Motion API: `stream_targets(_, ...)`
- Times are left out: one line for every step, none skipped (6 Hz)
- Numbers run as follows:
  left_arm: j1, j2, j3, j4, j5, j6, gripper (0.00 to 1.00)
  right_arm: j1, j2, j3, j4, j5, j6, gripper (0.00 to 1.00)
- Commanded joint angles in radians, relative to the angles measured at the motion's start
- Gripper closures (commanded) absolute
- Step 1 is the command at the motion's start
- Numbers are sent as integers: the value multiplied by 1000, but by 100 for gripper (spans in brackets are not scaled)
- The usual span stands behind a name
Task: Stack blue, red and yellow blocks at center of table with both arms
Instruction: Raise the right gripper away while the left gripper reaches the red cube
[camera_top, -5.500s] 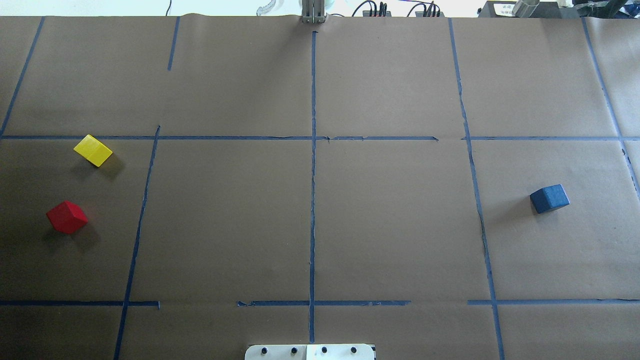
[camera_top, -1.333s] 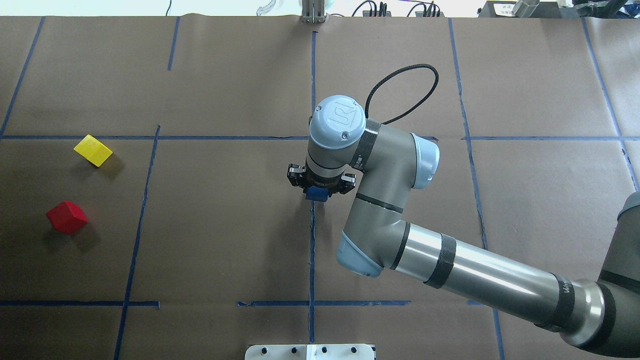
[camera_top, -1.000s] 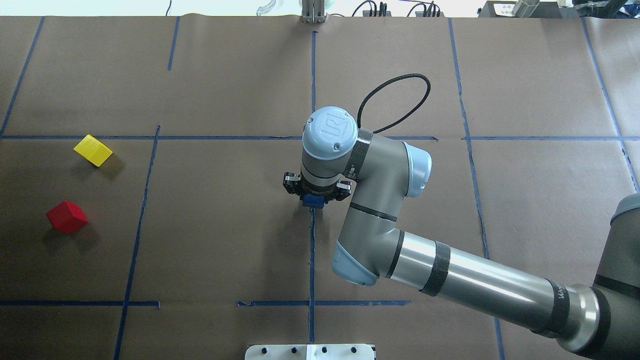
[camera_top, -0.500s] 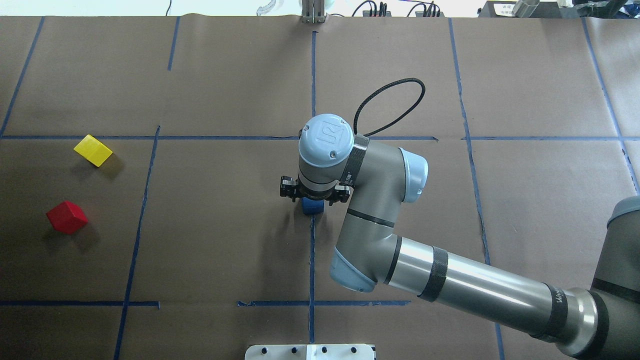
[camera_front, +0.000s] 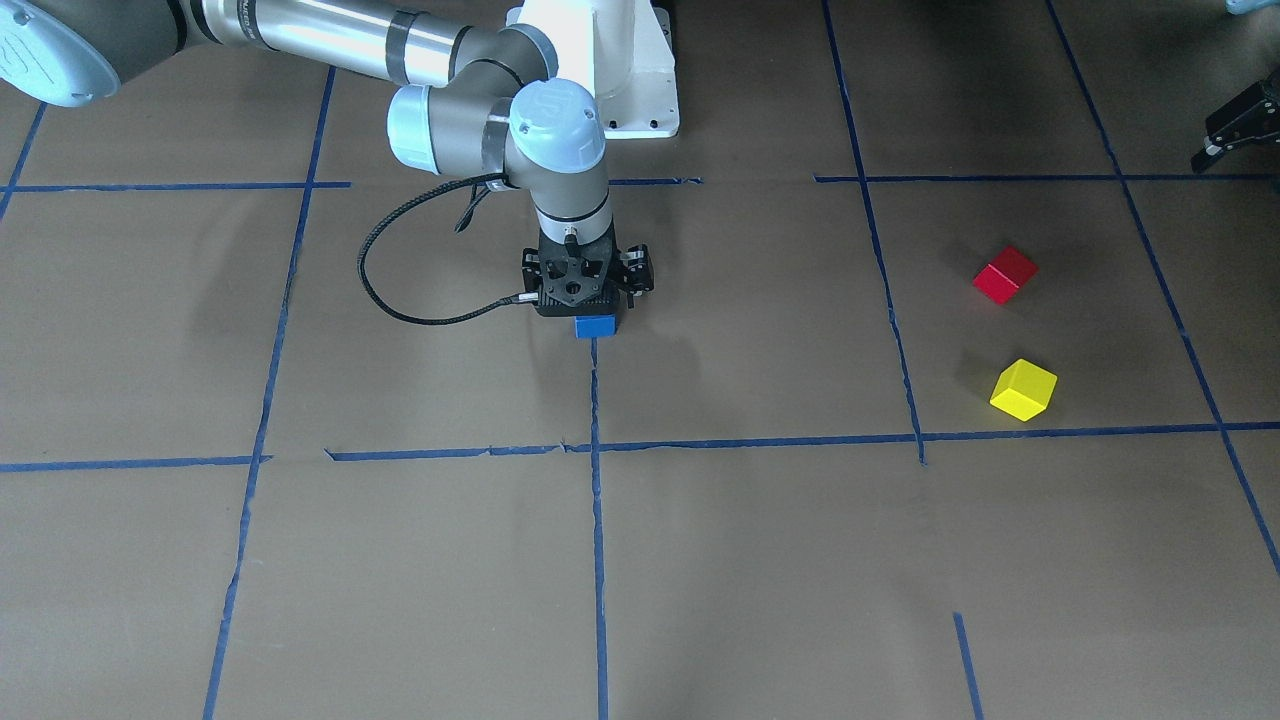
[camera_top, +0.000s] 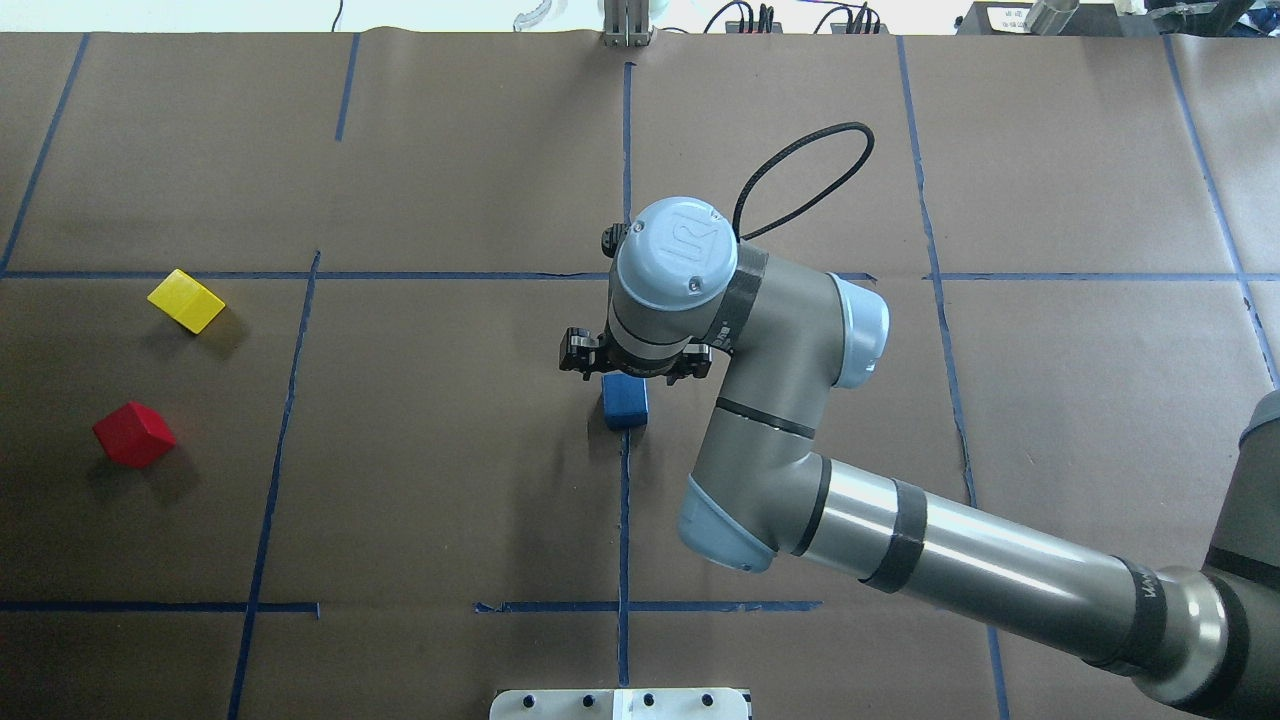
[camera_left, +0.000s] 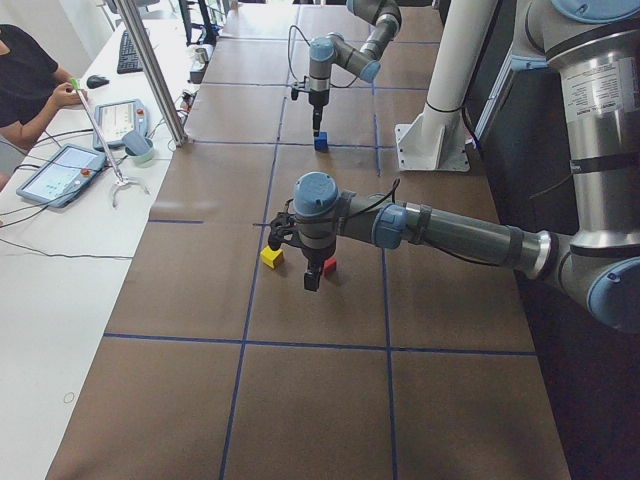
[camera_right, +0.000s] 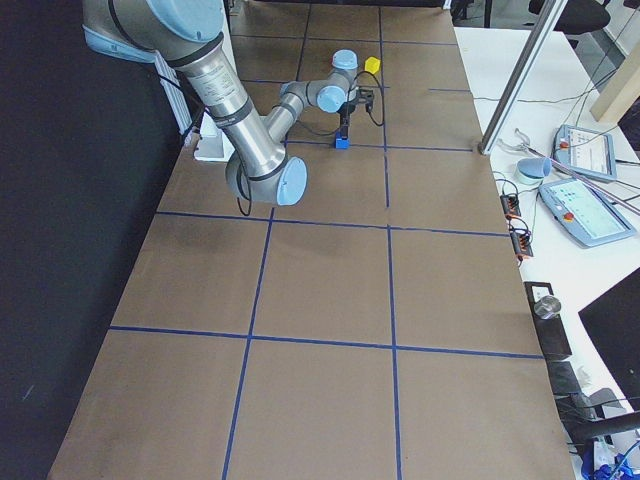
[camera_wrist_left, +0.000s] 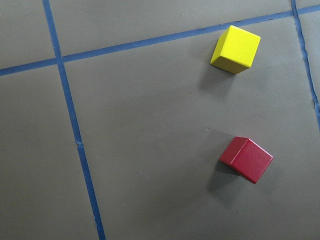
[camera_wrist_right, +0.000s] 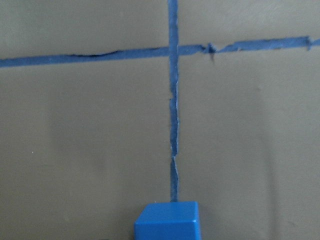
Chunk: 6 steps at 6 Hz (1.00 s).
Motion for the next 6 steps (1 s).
stream_targets(152,-10,0,-134,13,-240,0,83,-206,276,0,17,-4,0)
stream_targets(276,-16,3,-222,106,-322,0,104,-316,368,3,20,-7,0)
stream_targets(420,-17,8,-320,294,-330,0,106,-332,371,4,18,-15,0)
stream_targets(455,-25,25,-327,328,-442,0,106,-338,371,7,18,-15,0)
stream_targets(477,-37,38,-350,332,-447,0,105,-346,369,10,18,-15,0)
stream_targets(533,-66,58,-385,336,-363,6,103,-346,368,10,15,-15,0)
